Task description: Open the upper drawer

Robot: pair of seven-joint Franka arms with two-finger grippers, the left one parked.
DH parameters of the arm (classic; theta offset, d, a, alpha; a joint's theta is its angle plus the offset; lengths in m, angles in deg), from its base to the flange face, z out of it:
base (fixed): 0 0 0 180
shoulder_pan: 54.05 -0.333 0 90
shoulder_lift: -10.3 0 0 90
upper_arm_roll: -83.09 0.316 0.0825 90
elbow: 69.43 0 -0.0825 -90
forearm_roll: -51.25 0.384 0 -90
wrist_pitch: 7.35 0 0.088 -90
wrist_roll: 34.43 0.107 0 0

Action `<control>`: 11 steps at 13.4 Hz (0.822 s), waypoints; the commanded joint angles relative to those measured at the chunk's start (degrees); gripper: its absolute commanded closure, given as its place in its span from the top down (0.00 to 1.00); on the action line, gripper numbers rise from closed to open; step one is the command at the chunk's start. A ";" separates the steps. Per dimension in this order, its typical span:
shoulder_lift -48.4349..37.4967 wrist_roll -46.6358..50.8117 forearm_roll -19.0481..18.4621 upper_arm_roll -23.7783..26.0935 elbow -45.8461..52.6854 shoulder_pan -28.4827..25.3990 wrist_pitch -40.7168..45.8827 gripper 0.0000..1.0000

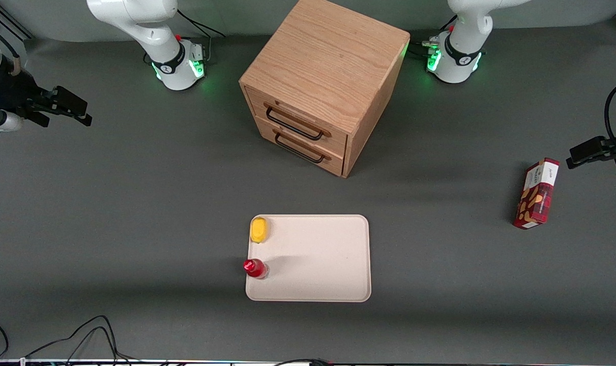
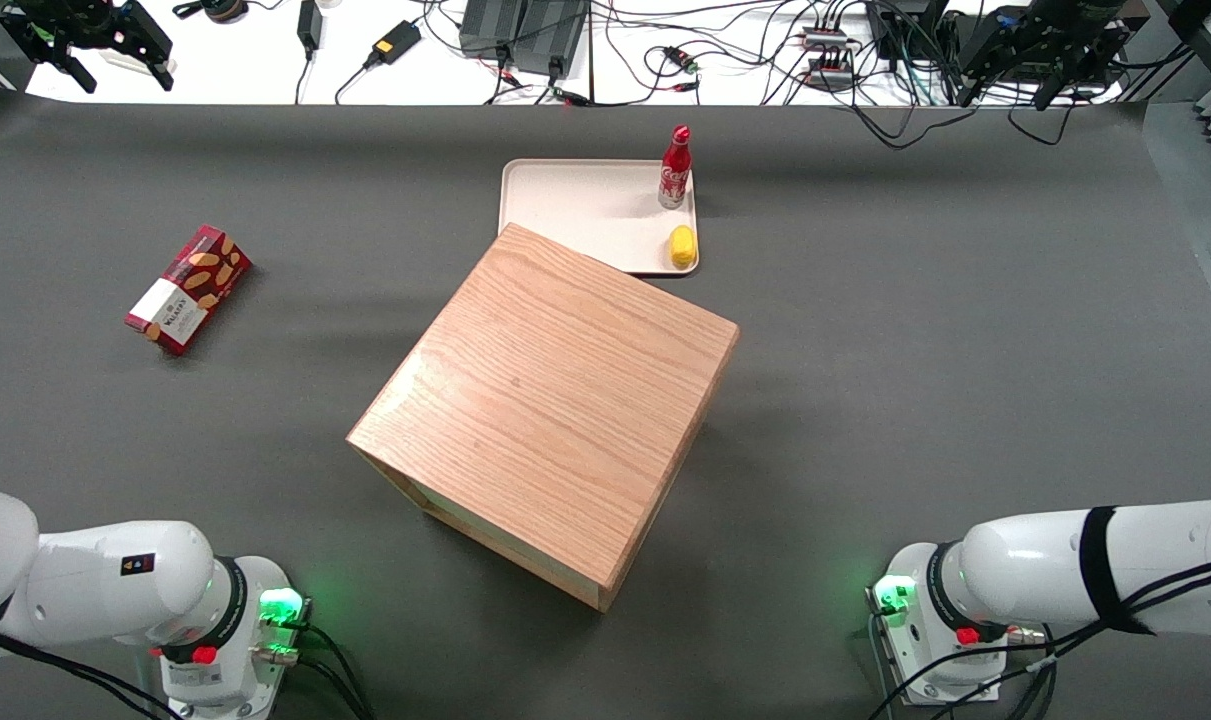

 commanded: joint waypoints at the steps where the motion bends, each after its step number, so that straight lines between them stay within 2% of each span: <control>1: 0.84 0.64 -0.38 -0.09 1.82 -0.13 2.19 1.00; 6: 1.28 0.55 -0.47 0.00 4.36 -0.31 3.08 1.00; 8: 1.37 -5.38 -0.47 0.87 6.90 -0.92 4.49 1.00; 9: 1.37 -9.78 0.58 1.40 7.96 -0.92 4.66 1.00; 11: 1.37 -12.02 4.43 2.45 8.06 -1.01 4.67 1.00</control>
